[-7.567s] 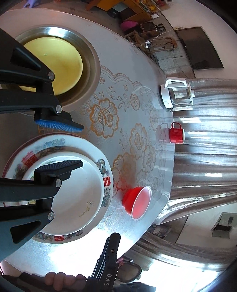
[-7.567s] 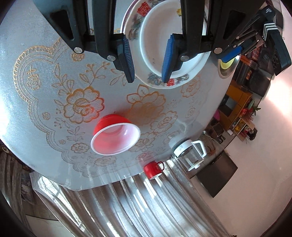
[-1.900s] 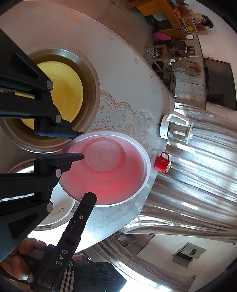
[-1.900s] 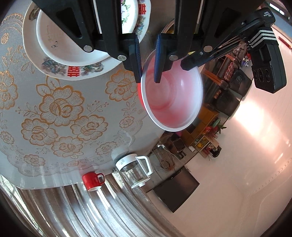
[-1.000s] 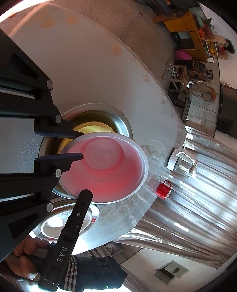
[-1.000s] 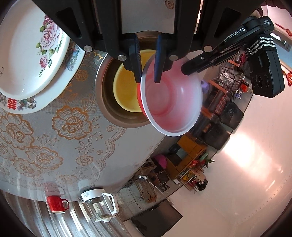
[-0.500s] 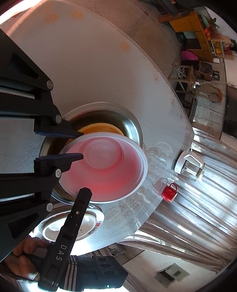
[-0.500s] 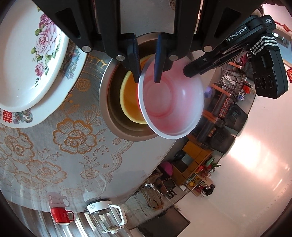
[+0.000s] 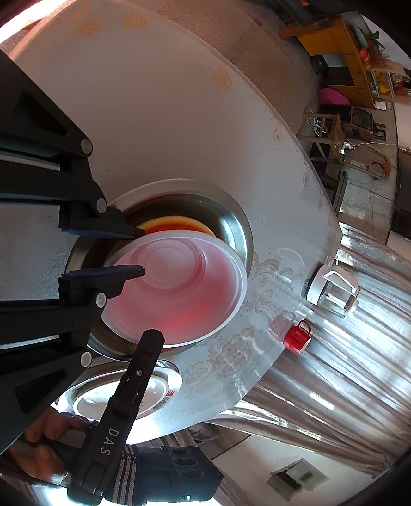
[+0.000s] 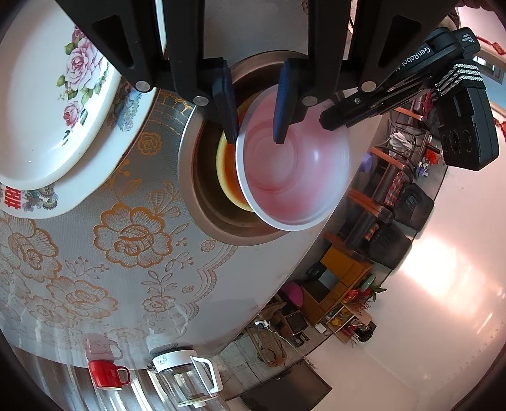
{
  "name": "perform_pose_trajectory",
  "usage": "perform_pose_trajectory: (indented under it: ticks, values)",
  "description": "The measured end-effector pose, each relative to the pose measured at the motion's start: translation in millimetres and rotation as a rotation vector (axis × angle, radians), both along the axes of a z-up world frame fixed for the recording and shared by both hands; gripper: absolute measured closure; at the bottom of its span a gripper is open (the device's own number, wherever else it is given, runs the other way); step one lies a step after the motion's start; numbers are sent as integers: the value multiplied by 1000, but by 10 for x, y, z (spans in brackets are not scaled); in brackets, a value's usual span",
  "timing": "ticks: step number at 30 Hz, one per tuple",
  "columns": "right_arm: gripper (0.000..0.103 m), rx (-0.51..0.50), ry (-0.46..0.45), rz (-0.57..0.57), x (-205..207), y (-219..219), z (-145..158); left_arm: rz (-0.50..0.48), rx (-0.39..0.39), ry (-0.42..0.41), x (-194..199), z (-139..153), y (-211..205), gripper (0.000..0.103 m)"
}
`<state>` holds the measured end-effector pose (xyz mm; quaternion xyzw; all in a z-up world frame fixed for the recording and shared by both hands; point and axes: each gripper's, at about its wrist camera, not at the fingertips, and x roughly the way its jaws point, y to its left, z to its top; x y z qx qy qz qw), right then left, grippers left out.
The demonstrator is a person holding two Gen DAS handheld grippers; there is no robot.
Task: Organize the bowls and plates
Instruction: 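Lower the red bowl into the yellow bowl and open the left gripper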
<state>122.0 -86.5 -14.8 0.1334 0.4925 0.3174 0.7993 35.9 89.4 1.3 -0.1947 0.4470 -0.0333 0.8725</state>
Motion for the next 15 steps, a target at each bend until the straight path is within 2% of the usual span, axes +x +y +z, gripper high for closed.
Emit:
perform_pose_trajectory:
  ticks: [15]
  values:
    - [83, -41, -52, -14, -31, -13, 57, 10, 32, -7, 6, -4, 0, 87]
